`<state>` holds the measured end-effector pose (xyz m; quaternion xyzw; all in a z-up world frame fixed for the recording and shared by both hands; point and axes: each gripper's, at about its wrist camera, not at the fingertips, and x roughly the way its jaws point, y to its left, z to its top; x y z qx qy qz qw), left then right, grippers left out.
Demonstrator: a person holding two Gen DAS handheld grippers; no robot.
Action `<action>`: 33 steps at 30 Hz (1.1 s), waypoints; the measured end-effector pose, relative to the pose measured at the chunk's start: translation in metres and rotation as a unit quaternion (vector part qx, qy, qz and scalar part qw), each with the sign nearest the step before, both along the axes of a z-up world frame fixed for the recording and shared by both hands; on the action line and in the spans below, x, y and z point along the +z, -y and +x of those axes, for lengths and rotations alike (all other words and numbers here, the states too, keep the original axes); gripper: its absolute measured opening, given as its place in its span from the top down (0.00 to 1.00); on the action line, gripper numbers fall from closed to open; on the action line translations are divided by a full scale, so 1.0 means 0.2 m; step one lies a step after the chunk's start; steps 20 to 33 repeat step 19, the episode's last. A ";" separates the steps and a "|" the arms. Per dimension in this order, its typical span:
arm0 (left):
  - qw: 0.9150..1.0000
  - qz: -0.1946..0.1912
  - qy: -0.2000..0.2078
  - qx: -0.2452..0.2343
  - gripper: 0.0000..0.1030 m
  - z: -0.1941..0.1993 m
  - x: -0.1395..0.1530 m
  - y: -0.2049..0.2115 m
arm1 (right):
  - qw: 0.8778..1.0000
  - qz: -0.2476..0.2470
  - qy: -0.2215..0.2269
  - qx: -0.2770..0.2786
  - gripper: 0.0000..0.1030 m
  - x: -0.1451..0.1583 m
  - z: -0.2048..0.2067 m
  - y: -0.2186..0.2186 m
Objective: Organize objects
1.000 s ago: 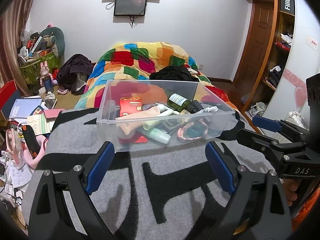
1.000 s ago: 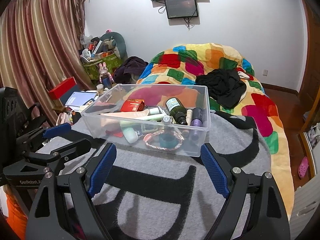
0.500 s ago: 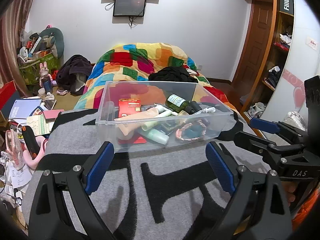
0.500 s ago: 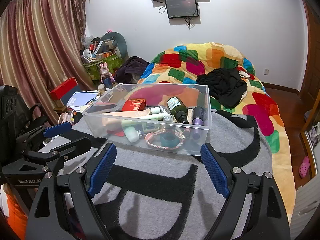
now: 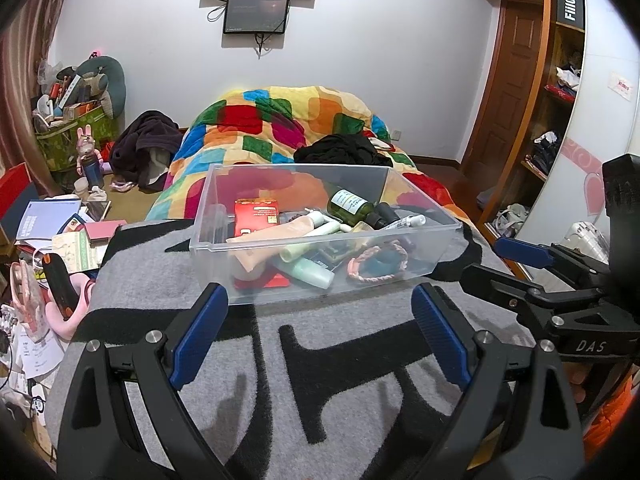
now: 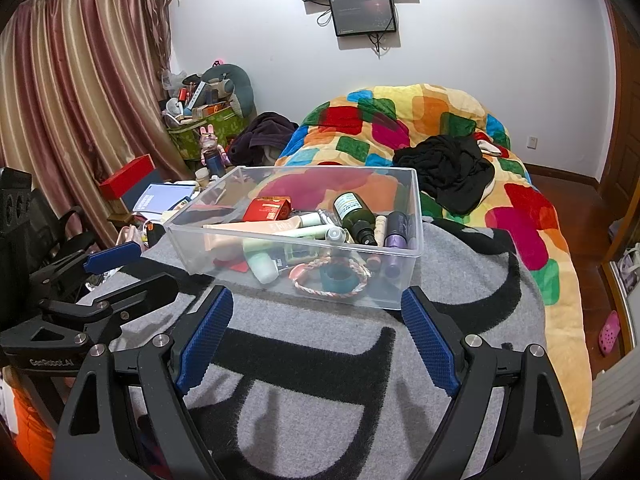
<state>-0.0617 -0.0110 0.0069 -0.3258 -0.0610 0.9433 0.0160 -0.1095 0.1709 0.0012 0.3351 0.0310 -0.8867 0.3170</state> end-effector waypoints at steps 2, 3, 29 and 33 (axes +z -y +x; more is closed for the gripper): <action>1.000 0.001 0.000 0.001 0.09 0.00 0.00 0.00 | 1.000 0.000 0.000 0.000 0.18 0.00 0.00 0.00; 1.000 0.002 0.000 0.002 0.09 0.00 0.00 0.00 | 1.000 0.000 0.000 0.000 0.18 0.00 0.00 0.00; 1.000 0.007 -0.001 0.001 0.08 0.01 0.01 0.01 | 1.000 0.000 0.003 0.001 0.18 -0.01 0.02 0.02; 1.000 0.007 -0.001 0.001 0.08 0.01 0.01 0.01 | 1.000 0.000 0.003 0.001 0.18 -0.01 0.02 0.02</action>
